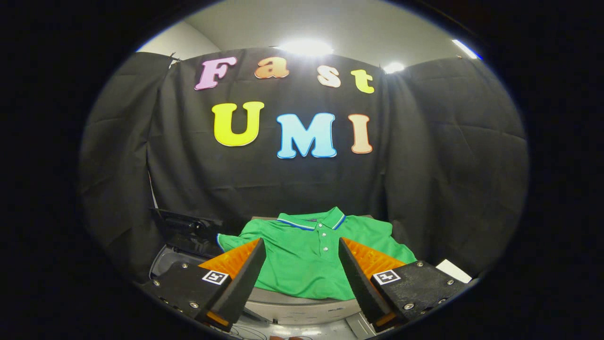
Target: Put the clothes into the washing machine and then close the washing machine lid.
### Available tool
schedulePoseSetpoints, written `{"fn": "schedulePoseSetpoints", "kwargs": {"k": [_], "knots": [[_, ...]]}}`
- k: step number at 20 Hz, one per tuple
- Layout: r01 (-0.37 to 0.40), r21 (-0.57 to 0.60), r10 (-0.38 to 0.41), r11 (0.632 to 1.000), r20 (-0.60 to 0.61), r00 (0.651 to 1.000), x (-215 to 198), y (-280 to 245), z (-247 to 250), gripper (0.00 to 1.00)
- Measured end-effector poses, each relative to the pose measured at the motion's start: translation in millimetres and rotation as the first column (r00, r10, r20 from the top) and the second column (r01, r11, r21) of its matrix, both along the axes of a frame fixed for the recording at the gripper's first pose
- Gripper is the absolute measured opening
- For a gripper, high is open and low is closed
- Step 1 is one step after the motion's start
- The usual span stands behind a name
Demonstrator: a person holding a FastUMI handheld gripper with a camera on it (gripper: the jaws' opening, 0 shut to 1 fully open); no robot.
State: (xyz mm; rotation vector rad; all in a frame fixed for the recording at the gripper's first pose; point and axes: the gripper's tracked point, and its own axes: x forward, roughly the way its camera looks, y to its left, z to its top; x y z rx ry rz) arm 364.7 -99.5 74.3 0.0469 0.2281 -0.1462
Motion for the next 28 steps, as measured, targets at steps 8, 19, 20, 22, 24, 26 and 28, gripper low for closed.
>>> {"fn": "schedulePoseSetpoints", "kwargs": {"k": [8,19,20,22,24,26,28], "knots": [[0.002,0.02,0.001,1.0,-0.164,0.986,66,-31,-44,0.95],[-0.063,0.088,0.092,0.994,-0.375,0.922,104,-38,-105,0.95],[-0.067,0.098,0.099,0.993,-0.379,0.92,106,-36,-108,0.95],[-0.065,0.105,0.102,0.992,-0.396,0.912,107,-37,-115,0.95],[-0.061,0.121,0.105,0.991,-0.399,0.911,108,-37,-118,0.95],[-0.054,0.133,0.103,0.99,-0.395,0.913,109,-38,-117,0.95],[-0.045,0.138,0.097,0.989,-0.402,0.911,109,-38,-118,0.95]]}}
